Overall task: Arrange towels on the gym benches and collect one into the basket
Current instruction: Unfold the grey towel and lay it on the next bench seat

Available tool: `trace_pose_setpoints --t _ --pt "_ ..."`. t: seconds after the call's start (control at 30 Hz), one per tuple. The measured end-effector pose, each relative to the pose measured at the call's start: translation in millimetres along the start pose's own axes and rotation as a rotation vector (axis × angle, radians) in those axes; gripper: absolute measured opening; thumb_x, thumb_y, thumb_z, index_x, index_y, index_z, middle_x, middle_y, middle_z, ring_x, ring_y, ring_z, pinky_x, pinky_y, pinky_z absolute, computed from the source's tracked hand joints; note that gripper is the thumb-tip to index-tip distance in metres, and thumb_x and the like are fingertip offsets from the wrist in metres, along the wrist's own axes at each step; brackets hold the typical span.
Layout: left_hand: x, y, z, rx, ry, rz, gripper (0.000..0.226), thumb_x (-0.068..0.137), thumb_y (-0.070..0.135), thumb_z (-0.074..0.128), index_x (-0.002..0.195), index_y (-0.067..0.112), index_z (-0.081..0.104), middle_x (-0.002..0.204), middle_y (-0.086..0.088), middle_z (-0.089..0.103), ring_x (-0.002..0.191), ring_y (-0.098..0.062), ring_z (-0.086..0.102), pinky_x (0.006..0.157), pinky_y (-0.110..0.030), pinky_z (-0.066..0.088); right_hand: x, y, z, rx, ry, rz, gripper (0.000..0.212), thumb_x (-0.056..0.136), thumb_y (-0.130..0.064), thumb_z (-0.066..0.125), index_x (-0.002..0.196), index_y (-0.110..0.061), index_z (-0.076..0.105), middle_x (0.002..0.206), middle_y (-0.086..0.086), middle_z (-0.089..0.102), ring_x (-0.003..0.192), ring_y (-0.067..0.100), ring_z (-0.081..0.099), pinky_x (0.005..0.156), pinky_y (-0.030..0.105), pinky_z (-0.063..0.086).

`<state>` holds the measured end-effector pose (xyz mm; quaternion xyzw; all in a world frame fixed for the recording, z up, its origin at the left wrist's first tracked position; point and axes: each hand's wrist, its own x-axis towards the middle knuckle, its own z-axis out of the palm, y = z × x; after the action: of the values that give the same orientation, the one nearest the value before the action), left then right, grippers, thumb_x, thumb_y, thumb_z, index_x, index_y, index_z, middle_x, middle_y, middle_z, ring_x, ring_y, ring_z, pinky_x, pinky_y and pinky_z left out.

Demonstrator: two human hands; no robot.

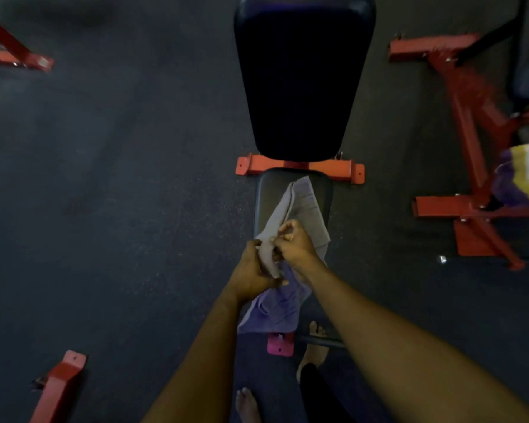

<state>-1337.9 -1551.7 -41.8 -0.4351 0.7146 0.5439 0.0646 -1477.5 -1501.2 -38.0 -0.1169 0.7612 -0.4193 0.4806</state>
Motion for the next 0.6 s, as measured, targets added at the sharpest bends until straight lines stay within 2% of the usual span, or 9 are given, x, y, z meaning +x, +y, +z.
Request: trace_pose_setpoints --t 0.07,0.1,0.17,0.23,0.3,0.4,0.43,0.5,0.6 --pt "-18.4 21.1 -12.7 0.058 0.119 0.104 0.029 0.081 0.012 0.071 0.097 0.017 0.047 0.088 0.006 0.061 0.078 -0.011 0.061 0.06 -0.015 0.046 -17.7 -24.4 -4.7 0.034 0.079 -0.117 0.026 0.086 0.0 0.062 0.091 -0.023 0.049 0.086 0.014 0.063 0.083 0.029 0.064 0.075 0.048 0.059" --pt "-27.5 31.3 -20.2 0.096 0.186 0.16 0.017 0.086 0.006 0.061 0.088 0.016 0.047 0.079 0.006 0.059 0.07 -0.013 0.058 0.055 -0.016 0.041 -28.5 -37.1 -8.5 0.047 0.108 -0.171 0.026 0.087 0.003 0.059 0.091 -0.021 0.052 0.084 0.012 0.063 0.079 0.026 0.064 0.07 0.044 0.059" --pt "-47.8 49.1 -38.3 0.15 0.245 0.261 0.016 0.088 0.0 0.052 0.082 0.014 0.048 0.073 0.003 0.057 0.066 -0.015 0.054 0.051 -0.013 0.036 -53.6 -59.1 -15.7 0.068 0.117 -0.236 0.021 0.09 0.007 0.054 0.09 -0.014 0.059 0.083 0.01 0.063 0.075 0.022 0.063 0.059 0.034 0.059" --pt "-67.6 67.6 -57.5 0.157 0.231 0.324 0.019 0.089 0.001 0.05 0.08 0.017 0.048 0.075 0.001 0.058 0.068 -0.015 0.053 0.051 -0.012 0.037 -80.1 -77.3 -20.9 0.071 0.113 -0.251 0.019 0.092 0.005 0.053 0.088 -0.01 0.065 0.084 0.016 0.066 0.069 0.024 0.065 0.055 0.033 0.059" --pt "-89.3 87.6 -76.1 0.128 0.224 0.366 0.017 0.091 0.004 0.049 0.082 0.018 0.049 0.08 -0.001 0.06 0.072 -0.015 0.054 0.053 -0.015 0.037 -107.8 -91.9 -25.2 0.056 0.101 -0.239 0.017 0.09 0.002 0.053 0.095 -0.007 0.067 0.082 0.019 0.069 0.06 0.024 0.065 0.051 0.03 0.055" --pt "-121.0 120.8 -103.4 0.076 0.177 0.477 0.011 0.097 0.015 0.049 0.087 0.02 0.05 0.089 0.002 0.06 0.08 -0.01 0.054 0.061 -0.011 0.042 -150.2 -114.0 -36.8 -0.091 0.104 -0.337 0.016 0.085 -0.005 0.063 0.097 -0.012 0.07 0.074 0.008 0.071 0.052 0.011 0.064 0.044 0.02 0.049" --pt "-132.5 130.2 -110.5 0.088 0.16 0.508 0.013 0.096 0.023 0.048 0.083 0.025 0.05 0.089 0.003 0.061 0.082 -0.011 0.055 0.068 -0.015 0.045 -168.8 -119.3 -41.9 -0.172 0.132 -0.402 0.011 0.085 -0.012 0.069 0.095 -0.013 0.072 0.069 0.002 0.068 0.05 0.004 0.061 0.045 0.016 0.047" --pt "-154.7 151.0 -125.6 0.13 0.138 0.546 0.017 0.091 0.034 0.046 0.083 0.024 0.057 0.094 0.002 0.066 0.09 -0.016 0.06 0.082 -0.034 0.05 -202.2 -130.3 -52.9 -0.285 0.221 -0.51 0.016 0.081 -0.029 0.077 0.09 -0.016 0.075 0.064 -0.005 0.064 0.053 0.0 0.056 0.05 0.01 0.042" --pt "-186.0 179.2 -144.3 0.142 0.071 0.581 0.028 0.086 0.028 0.046 0.096 0.017 0.069 0.102 -0.004 0.072 0.097 -0.02 0.065 0.089 -0.04 0.05 -239.6 -145.4 -66.5 -0.314 0.268 -0.568 0.02 0.079 -0.039 0.077 0.082 -0.02 0.077 0.065 -0.004 0.065 0.059 0.004 0.056 0.056 0.015 0.044"
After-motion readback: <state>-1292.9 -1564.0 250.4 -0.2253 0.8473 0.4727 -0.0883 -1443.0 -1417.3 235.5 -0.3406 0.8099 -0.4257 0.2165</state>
